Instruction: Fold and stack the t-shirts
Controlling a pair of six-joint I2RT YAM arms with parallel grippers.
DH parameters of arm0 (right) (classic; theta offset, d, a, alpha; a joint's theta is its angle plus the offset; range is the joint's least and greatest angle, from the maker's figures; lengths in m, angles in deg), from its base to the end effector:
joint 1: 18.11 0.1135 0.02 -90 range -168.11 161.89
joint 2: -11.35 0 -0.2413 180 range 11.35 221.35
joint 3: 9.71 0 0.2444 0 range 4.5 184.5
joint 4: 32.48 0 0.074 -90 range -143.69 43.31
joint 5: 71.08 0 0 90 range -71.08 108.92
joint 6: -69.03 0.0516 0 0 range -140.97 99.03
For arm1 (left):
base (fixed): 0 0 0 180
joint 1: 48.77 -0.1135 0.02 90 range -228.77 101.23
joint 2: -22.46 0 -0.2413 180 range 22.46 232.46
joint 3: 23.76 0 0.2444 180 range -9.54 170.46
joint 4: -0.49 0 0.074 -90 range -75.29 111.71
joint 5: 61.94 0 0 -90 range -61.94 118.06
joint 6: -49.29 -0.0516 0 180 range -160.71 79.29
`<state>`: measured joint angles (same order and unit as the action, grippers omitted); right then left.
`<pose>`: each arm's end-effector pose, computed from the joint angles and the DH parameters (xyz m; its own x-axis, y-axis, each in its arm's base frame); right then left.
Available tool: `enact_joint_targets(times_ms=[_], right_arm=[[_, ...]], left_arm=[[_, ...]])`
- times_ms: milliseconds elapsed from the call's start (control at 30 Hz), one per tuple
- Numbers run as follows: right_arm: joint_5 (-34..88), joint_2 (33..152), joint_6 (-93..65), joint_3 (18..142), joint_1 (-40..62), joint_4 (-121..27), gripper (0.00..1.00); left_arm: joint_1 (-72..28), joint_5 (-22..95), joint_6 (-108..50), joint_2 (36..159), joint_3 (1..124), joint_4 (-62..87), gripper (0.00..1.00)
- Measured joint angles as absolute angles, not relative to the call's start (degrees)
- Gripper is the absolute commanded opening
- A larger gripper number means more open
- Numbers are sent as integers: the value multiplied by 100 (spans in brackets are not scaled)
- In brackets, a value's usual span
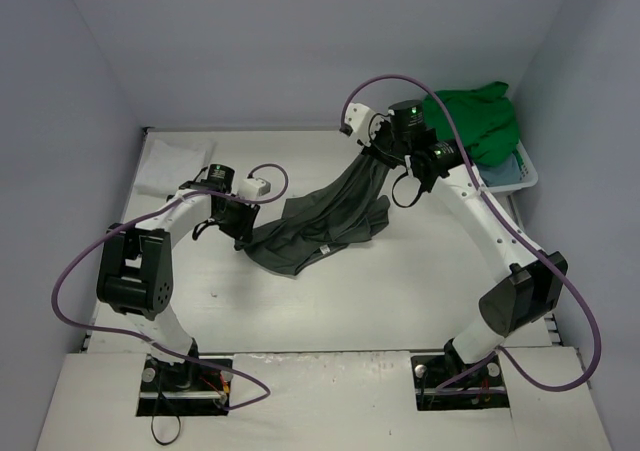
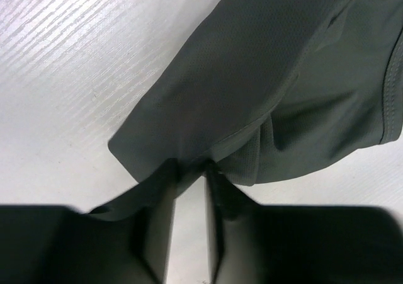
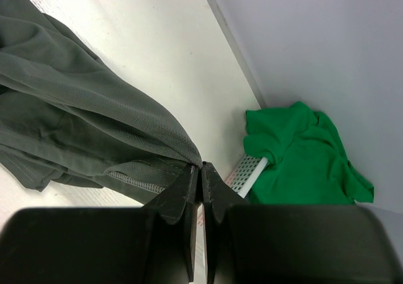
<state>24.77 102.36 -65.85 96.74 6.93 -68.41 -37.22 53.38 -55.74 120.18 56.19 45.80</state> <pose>0.3396 0.1644 0.3760 0.1334 -0.7124 -0.6889 -0.5834 0.5055 -0.6357 0.3285 -0.0897 0.1705 -0.7476 0.3920 -0.5361 0.5846 0.7716 -0.2509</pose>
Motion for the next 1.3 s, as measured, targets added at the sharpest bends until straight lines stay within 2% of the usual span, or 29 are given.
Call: enact_joint_targets(times_ms=[133,233,400,967,1067,1300], right_arm=[[2484,10236,-6581,9674,690,-6841,0],[2525,10236,-6570,9674,649,-6841,0],[2549,10236,-6533,9674,544,-6841,0],[2731,10159,-6437,9620,411,-6843,0],[2733,10159,-6391,9620,347,-6841,0],[2947,10006,-5976,9589,286,-6834,0]], left_arm=[[-3722,5325,-5613,12018,5619,4639,14],[-3722,5299,-5630,12018,5619,4687,6],[-3754,5211,-5635,11965,5621,4709,0],[-3883,5244,-5506,11862,5759,4785,0],[-4047,5272,-5469,11860,6168,4975,0],[-4657,5594,-5209,11565,7993,5474,0]])
